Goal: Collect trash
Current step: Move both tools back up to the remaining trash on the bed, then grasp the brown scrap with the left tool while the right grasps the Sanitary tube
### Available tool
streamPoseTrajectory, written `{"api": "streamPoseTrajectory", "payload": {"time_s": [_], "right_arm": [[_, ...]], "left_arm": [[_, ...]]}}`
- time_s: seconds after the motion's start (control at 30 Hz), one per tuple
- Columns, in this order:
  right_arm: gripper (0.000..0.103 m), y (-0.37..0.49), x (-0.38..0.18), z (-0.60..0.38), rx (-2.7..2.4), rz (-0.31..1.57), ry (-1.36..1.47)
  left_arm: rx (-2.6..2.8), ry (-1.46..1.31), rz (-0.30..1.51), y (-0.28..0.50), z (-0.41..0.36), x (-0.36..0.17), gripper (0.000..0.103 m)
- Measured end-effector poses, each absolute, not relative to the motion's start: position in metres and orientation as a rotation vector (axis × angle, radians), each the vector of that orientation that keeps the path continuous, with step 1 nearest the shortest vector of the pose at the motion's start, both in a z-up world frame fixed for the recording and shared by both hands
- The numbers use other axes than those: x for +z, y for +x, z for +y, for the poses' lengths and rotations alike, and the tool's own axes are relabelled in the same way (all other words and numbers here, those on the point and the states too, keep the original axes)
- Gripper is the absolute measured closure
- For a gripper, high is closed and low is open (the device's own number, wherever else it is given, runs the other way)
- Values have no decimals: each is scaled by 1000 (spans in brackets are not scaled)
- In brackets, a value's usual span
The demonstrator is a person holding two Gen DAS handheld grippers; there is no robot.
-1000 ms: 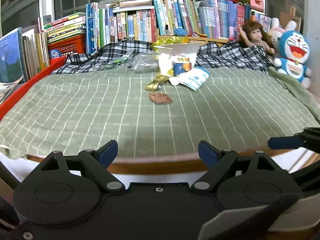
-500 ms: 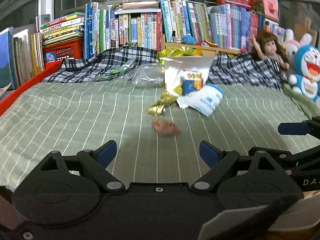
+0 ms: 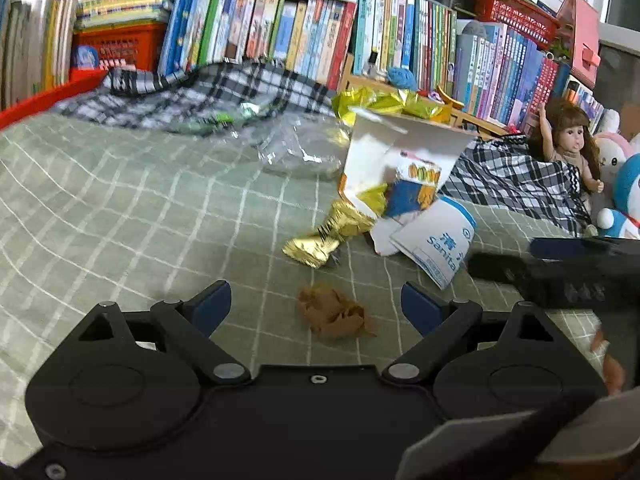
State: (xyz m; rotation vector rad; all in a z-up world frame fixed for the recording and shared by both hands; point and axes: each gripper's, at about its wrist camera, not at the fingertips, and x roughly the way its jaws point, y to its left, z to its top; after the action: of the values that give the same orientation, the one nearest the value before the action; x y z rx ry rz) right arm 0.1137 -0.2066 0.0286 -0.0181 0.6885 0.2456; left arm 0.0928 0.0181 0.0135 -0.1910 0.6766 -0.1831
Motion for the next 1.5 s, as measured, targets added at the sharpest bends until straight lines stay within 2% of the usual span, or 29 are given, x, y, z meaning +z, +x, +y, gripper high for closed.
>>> {"api": "streamPoseTrajectory", "payload": {"time_s": [0.13,0.23,0.27,0.3,0.33,0.4,0.43,0.57,0.63,0.67,0.73,0.8,0.83,0.87,0.93,1.0,1.23,1.37,1.43,1.5], "right_arm": [[0,135,20,-204,233,721,67],[0,148,15,-190,231,732,27],[0,151,13,-185,231,740,14],[0,155,11,-180,228,749,-4],[0,159,8,-176,220,757,-24],[0,165,4,-171,198,769,-28],[2,165,3,-171,199,773,-7],[25,154,5,-175,222,771,26],[47,145,7,-179,230,769,39],[53,141,9,-182,231,769,40],[78,134,11,-186,215,774,45],[78,131,12,-195,161,800,57],[72,129,13,-201,144,810,83],[70,128,14,-208,129,808,118],[42,130,18,-220,89,802,195],[24,138,22,-225,71,793,263],[14,184,18,-188,30,856,235],[14,196,11,-174,-51,862,188],[32,190,12,-175,-45,857,186],[45,183,16,-179,-36,858,173]], "left_arm": [[-193,-147,667,92,9,1,12],[-193,-100,641,90,2,-3,18],[-191,-95,632,90,1,-4,25],[-197,-92,629,89,1,-4,38],[-202,-87,628,89,0,-3,43],[-206,-76,631,89,0,-1,67],[-212,-80,635,89,0,0,67],[-221,-83,625,84,4,4,75],[-219,-84,622,80,6,6,76],[-218,-87,621,78,7,7,76],[-214,-96,618,75,9,9,76],[-210,-103,615,71,12,11,76],[-208,-105,611,69,14,12,76],[-206,-106,608,68,15,13,76],[-203,-109,603,66,16,16,76],[-201,-119,600,66,17,17,76],[-195,-140,600,67,20,18,76],[-190,-154,599,64,25,19,76],[-191,-158,595,63,29,20,76],[-189,-157,589,61,31,21,76]]}}
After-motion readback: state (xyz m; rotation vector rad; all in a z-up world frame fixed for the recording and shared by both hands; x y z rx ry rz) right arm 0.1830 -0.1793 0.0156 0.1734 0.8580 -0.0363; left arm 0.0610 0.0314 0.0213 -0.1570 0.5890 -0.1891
